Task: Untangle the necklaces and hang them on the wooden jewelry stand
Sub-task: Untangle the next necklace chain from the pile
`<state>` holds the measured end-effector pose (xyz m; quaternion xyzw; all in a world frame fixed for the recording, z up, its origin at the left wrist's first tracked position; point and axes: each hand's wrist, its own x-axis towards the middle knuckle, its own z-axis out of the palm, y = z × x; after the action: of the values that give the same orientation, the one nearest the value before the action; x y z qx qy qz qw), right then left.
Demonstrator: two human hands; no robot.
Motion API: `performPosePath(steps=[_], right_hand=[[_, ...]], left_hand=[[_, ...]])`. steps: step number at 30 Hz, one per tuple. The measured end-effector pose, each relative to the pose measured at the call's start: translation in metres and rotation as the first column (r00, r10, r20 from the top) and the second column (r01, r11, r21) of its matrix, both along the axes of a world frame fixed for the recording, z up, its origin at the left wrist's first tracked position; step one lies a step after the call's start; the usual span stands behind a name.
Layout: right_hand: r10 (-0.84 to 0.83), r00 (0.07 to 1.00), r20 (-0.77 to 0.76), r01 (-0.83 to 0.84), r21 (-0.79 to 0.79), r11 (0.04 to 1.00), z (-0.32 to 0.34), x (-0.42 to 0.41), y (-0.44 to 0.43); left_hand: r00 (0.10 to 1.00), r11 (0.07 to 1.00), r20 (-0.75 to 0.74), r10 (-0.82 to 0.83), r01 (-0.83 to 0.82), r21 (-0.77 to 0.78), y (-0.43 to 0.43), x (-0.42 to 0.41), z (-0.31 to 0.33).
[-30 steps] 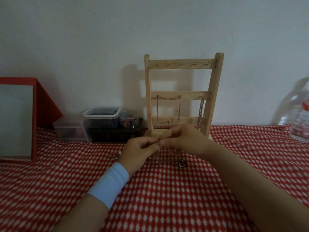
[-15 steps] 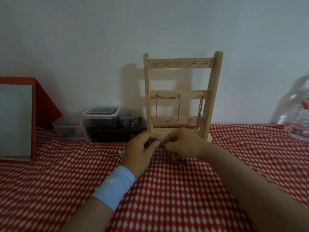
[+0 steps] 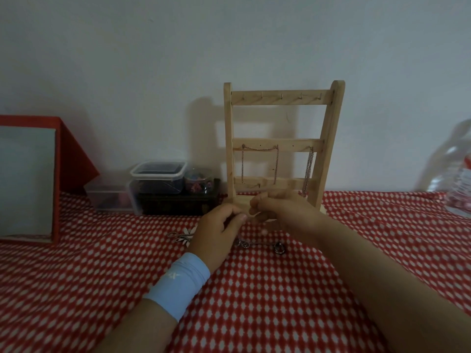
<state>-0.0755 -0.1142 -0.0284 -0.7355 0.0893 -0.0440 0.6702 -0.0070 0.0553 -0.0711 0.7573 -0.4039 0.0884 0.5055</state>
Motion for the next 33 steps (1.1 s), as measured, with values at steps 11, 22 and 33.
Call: performPosePath(steps=[11, 22, 33], right_hand=[[0.074, 0.997, 0.008, -0.058, -0.544, 0.837, -0.009, 0.003, 0.003], [0.107, 0.980, -0.166, -0.197, -0.802, 0.563, -0.018, 0.007, 0.006], [0.034, 0.981, -0.192, -0.193, -0.927, 0.322, -0.014, 0.003, 0.012]], left_hand=[[0.930, 0.979, -0.367, -0.025, 0.097, 0.178, 0.021, 0.021, 0.016], [0.986, 0.618, 0.117, 0.120, -0.166, 0.769, 0.054, 0.022, 0.024], [0.892, 0.110, 0.364, 0.267, -0.404, 0.908, 0.109, 0.022, 0.031]])
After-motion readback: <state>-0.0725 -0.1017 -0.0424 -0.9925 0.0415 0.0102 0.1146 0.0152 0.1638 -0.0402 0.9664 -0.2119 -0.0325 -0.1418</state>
